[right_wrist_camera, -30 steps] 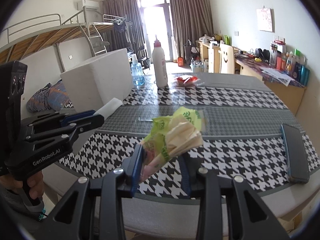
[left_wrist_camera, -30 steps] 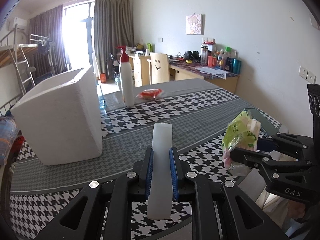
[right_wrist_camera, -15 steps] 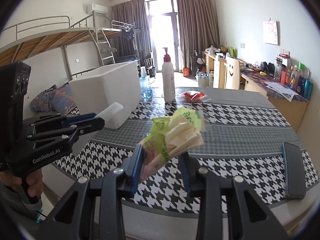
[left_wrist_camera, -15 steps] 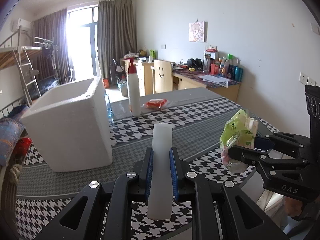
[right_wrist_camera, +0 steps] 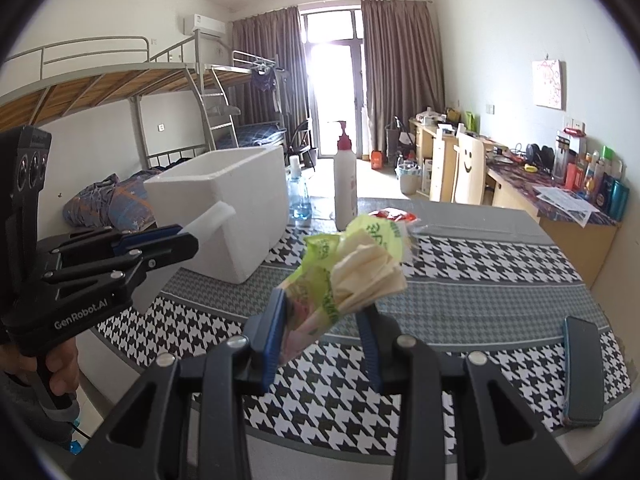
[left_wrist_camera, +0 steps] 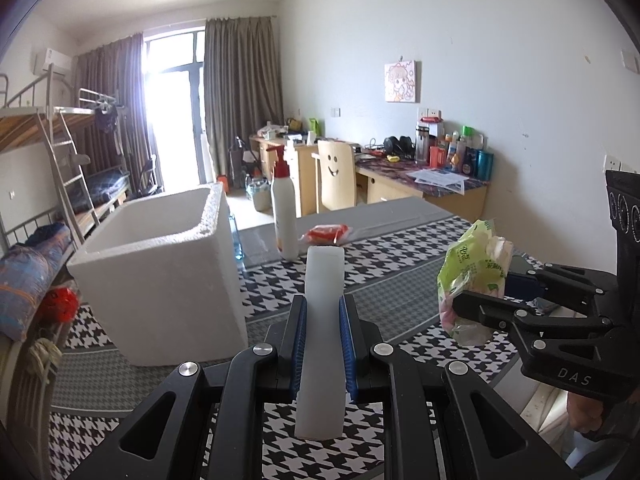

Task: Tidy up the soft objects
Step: 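Lift the white stick and floral packet and carry both to the foam box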

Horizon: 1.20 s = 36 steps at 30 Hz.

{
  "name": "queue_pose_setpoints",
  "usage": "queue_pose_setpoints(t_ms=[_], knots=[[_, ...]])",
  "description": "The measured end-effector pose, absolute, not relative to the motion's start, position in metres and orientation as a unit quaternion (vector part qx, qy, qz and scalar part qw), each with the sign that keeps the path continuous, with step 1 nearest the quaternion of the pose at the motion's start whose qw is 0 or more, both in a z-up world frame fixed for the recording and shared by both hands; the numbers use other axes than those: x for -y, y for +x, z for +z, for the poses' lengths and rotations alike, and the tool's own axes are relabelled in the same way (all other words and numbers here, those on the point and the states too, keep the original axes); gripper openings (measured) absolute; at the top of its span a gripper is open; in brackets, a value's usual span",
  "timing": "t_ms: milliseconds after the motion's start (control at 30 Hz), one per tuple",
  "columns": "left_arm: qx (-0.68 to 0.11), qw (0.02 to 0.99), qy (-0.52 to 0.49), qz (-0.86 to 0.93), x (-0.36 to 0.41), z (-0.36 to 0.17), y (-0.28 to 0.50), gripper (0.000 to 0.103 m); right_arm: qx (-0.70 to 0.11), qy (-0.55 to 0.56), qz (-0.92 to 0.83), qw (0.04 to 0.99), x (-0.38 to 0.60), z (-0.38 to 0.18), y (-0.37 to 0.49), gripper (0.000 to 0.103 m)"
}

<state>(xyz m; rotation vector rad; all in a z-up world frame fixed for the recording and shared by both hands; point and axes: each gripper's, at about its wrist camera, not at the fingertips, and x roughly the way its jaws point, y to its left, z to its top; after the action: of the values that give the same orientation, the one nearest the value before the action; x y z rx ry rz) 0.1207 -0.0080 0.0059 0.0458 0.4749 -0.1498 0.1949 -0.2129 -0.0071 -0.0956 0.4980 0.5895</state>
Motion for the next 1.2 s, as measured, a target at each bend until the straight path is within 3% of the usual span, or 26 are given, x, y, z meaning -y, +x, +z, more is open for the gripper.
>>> queue_pose_setpoints(t_ms=[1200], knots=[[-0.182,0.983,0.024,-0.028,-0.025,0.049,0.152,0.018,-0.184,-0.043,0.316,0.930,0.174,0.045,0.214,0.040]])
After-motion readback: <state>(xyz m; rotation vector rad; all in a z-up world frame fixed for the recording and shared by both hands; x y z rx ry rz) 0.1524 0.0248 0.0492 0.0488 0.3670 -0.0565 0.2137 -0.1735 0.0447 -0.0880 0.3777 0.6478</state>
